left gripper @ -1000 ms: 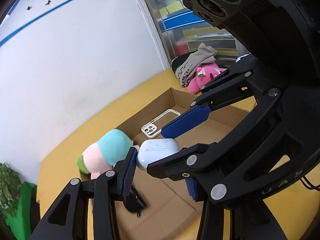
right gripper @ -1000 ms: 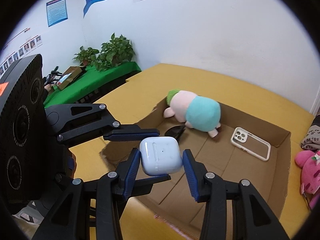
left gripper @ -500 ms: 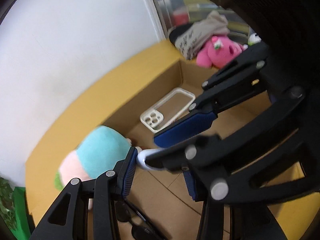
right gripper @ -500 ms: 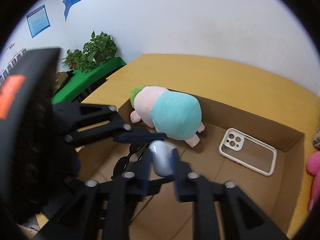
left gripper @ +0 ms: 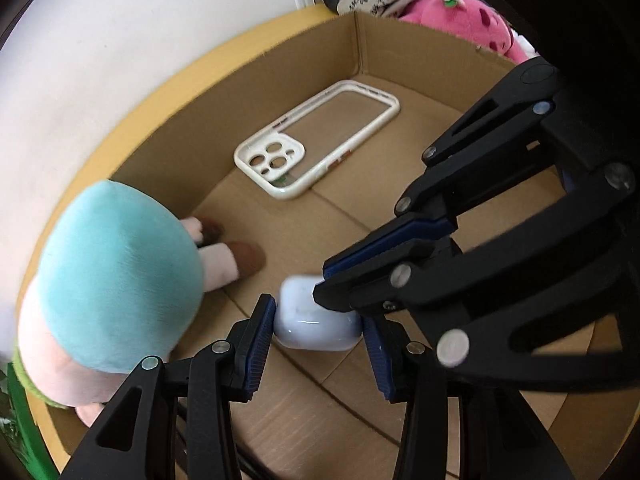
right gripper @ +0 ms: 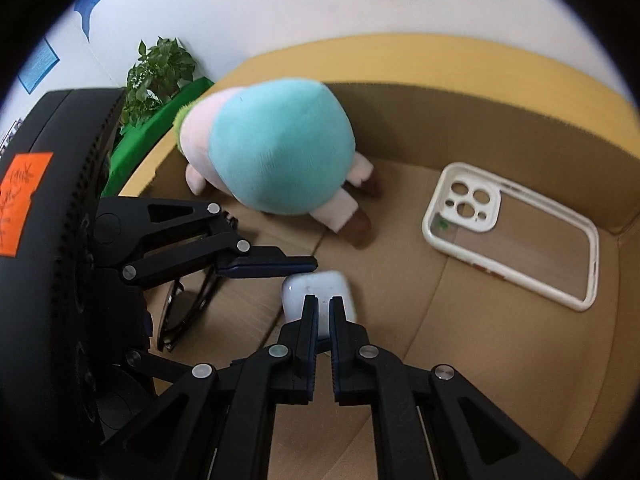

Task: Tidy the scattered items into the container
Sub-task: 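Carry the earbud case into the box with both grippers and lower it, then open both grippers and withdraw them from the box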

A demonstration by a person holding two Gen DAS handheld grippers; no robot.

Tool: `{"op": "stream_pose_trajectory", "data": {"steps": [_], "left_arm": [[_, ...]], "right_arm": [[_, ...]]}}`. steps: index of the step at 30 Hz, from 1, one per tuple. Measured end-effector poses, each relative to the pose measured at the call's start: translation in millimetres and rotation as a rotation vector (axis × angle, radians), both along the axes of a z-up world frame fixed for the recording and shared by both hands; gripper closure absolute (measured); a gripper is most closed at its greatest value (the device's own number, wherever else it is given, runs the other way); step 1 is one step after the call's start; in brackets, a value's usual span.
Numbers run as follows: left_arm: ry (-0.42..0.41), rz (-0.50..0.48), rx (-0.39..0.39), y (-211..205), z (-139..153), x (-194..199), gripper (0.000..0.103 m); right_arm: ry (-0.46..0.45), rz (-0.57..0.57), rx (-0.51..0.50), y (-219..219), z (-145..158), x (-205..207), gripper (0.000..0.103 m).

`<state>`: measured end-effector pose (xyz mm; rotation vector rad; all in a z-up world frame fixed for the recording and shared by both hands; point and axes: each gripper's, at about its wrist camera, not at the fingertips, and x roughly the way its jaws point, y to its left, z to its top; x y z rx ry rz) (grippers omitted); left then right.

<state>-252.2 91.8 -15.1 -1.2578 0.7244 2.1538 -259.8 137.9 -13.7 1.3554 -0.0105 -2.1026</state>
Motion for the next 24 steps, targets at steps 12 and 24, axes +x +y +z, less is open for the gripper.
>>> {"op": "stream_pose_trajectory", "data": {"steps": [12,24], "left_arm": [[0.044,0.021,-0.041,5.1,-0.9,19.1,0.024],[0.306,0.242,0.234,-55.6,119.0,104.8,0.000]], "right_arm": [[0.000,-0.022,-0.008,1.0,-11.4,8.5,0.096],[0.363,-0.225,-0.077,54.8,96.8,120.3,0.025]]}}
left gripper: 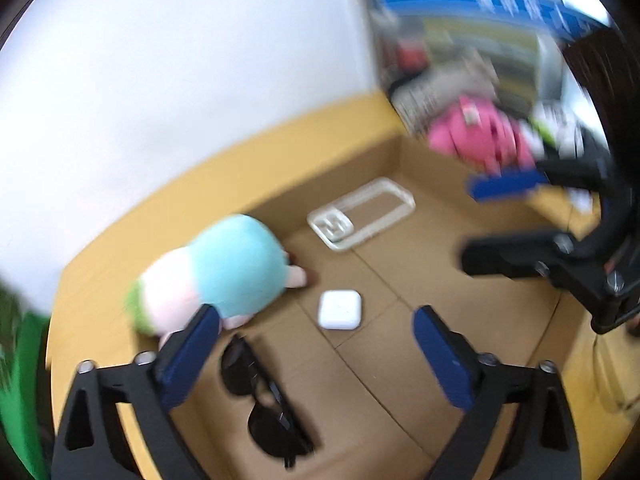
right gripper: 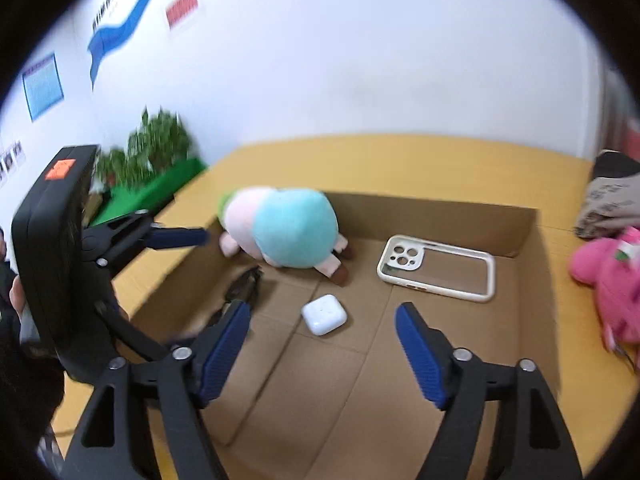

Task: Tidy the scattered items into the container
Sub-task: 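Open both grippers and withdraw them from the box, then reach the right gripper to the pink wand pen and close on it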

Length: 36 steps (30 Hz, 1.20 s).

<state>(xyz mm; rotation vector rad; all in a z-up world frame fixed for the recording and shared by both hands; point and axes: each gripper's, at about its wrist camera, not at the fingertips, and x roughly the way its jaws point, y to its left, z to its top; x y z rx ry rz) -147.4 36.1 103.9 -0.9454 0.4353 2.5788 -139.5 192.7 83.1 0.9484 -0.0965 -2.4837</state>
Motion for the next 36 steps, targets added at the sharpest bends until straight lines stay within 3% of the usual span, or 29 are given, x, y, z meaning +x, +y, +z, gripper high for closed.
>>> {"op": "stream_pose_trajectory", "data": {"steps": [3,6,14,19,29,36], "left_arm": [[0.052,0.099,0.109,-23.4,15.7,35.7,0.000],[0.086,0.180,0.170,-38.2,19.7,76.4,0.000],[0.132,0.299,0.209,-29.4,8.2,147.5,0.000],[0.120,0.321,0.260,-27.1,4.1,160.7,0.000],[0.076,0.303,0.259,-15.7,-6.7,165.3,0.000],[-0.021,0.321,0.257,-25.4,-39.1,169.2,0.000]], "right_arm": [[0.029,-0.052,0.021,-9.7,6.1,31.1,0.025],[0.064,-0.120,0.116,-20.3,2.7,57.6,0.025],[0.121,-0.147,0.190,-38.9,8.3,117.0,0.025],[0.142,-0.155,0.204,-36.3,13.9,136.1,0.025],[0.117,-0.162,0.193,-16.2,5.6,149.9,0.025],[0.043,-0.005,0.213,14.6,-34.9,158.2,0.025]]}}
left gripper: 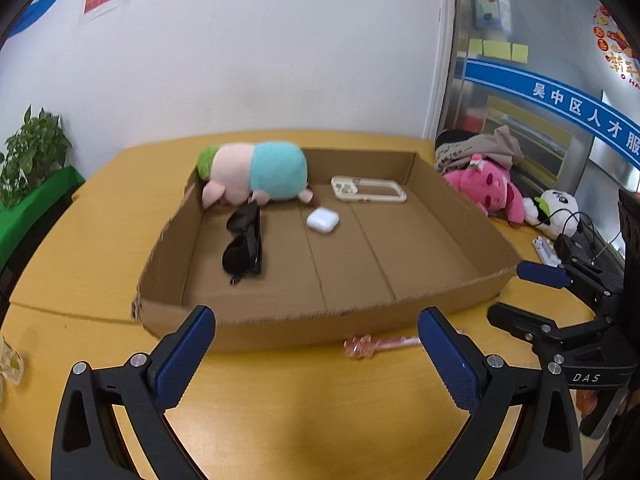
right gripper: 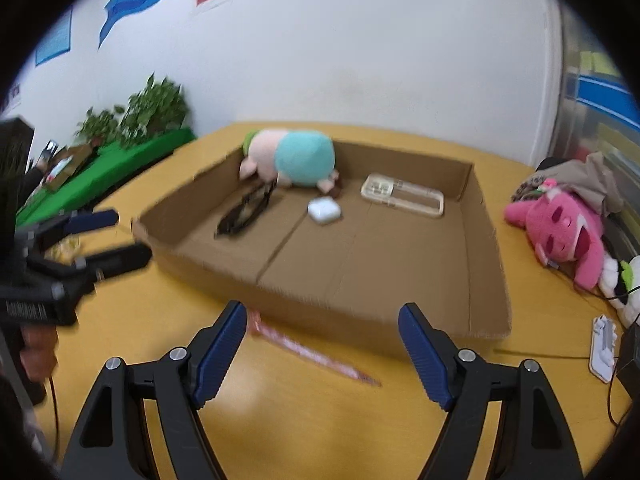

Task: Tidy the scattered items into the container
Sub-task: 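Reach the right gripper to the pink wand pen and close on it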

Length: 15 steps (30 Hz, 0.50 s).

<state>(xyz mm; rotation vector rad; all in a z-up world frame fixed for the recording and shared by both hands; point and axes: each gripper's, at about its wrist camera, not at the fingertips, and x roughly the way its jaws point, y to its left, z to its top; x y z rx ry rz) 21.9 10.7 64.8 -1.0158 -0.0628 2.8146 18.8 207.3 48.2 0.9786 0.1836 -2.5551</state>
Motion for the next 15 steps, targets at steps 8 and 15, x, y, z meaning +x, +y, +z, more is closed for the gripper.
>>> {"op": "stream_pose_trajectory", "data": {"steps": [8,15], "left_arm": [[-0.105,-0.017,0.017,-1.3,-37.0,6.5,0.000],[-0.125,-0.027,0.032,-0.6,-43.7,9.7,0.000]], "right_arm": [[-0.168,0.019,0.027,11.5,-70.7,-21.8,0.025],[-0.142,0.098,0.040,-10.0,-75.2,-39.9,0.025]]}}
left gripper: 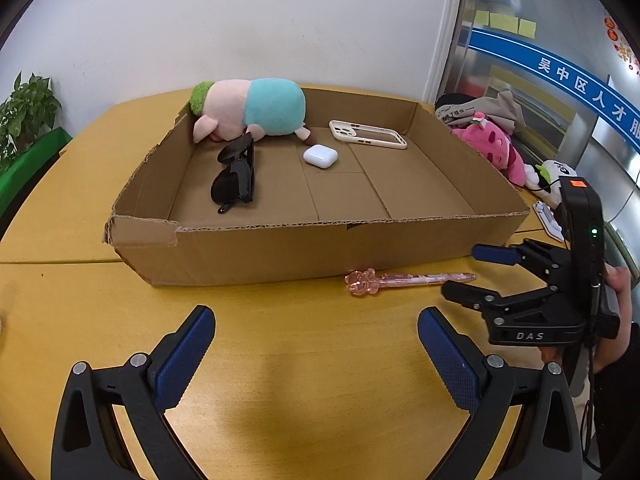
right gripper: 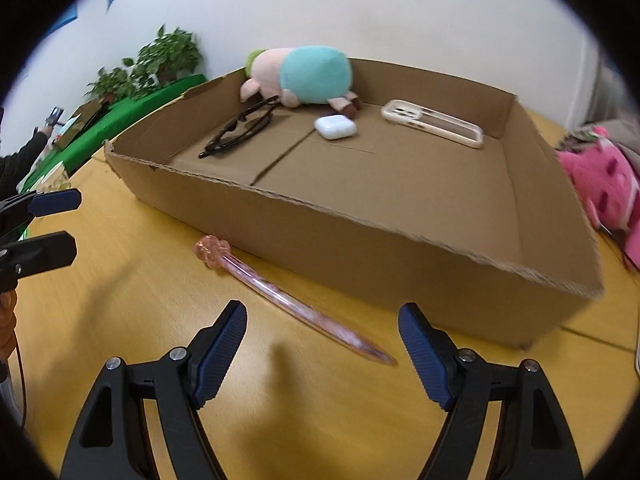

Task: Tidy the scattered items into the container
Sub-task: 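Reach the right gripper to the pink wand pen and close on it, then lift the pink wand pen with the right gripper over the box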

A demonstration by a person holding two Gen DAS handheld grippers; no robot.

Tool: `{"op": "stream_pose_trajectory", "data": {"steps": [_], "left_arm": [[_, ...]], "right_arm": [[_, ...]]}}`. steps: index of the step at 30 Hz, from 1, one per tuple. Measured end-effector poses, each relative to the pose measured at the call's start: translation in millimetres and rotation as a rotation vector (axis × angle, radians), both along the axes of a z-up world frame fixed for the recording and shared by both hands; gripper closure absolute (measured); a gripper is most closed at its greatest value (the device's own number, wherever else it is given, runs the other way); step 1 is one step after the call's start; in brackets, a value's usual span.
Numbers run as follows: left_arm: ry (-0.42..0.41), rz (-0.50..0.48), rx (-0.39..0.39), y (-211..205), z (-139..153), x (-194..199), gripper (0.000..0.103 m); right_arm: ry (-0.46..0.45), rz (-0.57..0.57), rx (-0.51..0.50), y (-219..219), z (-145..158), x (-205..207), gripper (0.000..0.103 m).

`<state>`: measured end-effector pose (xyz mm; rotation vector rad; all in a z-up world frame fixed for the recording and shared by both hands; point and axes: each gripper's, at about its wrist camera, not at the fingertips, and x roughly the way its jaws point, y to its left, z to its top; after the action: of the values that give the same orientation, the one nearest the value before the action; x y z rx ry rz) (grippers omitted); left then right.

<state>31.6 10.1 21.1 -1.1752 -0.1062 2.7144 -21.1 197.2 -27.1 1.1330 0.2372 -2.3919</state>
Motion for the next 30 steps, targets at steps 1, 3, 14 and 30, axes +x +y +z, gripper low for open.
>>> {"op": "stream_pose_trajectory", "data": {"steps": [1,3,14,30], "left_arm": [[-0.002,-0.001,0.001,0.2,-0.6,0.2,0.000],[-0.006,-0.006,0.004,0.6,-1.9,0.9,0.000],[-0.117,-0.029,0.119,5.4,-21.6,-14.8,0.000],[-0.290,-0.043,0.240,37.8,-53.2,-46.7,0.036]], "right_arm": [[-0.017,0.012,0.008,-3.3,-3.4,-1.3,0.026],[-0.047,0.036,0.019,-8.5,-9.3,0.7,0.031],[-0.119,0.131,0.028,-32.3,-4.9,53.6,0.048],[-0.181,0.086,-0.035,-64.9,-6.1,95.1,0.092]]}}
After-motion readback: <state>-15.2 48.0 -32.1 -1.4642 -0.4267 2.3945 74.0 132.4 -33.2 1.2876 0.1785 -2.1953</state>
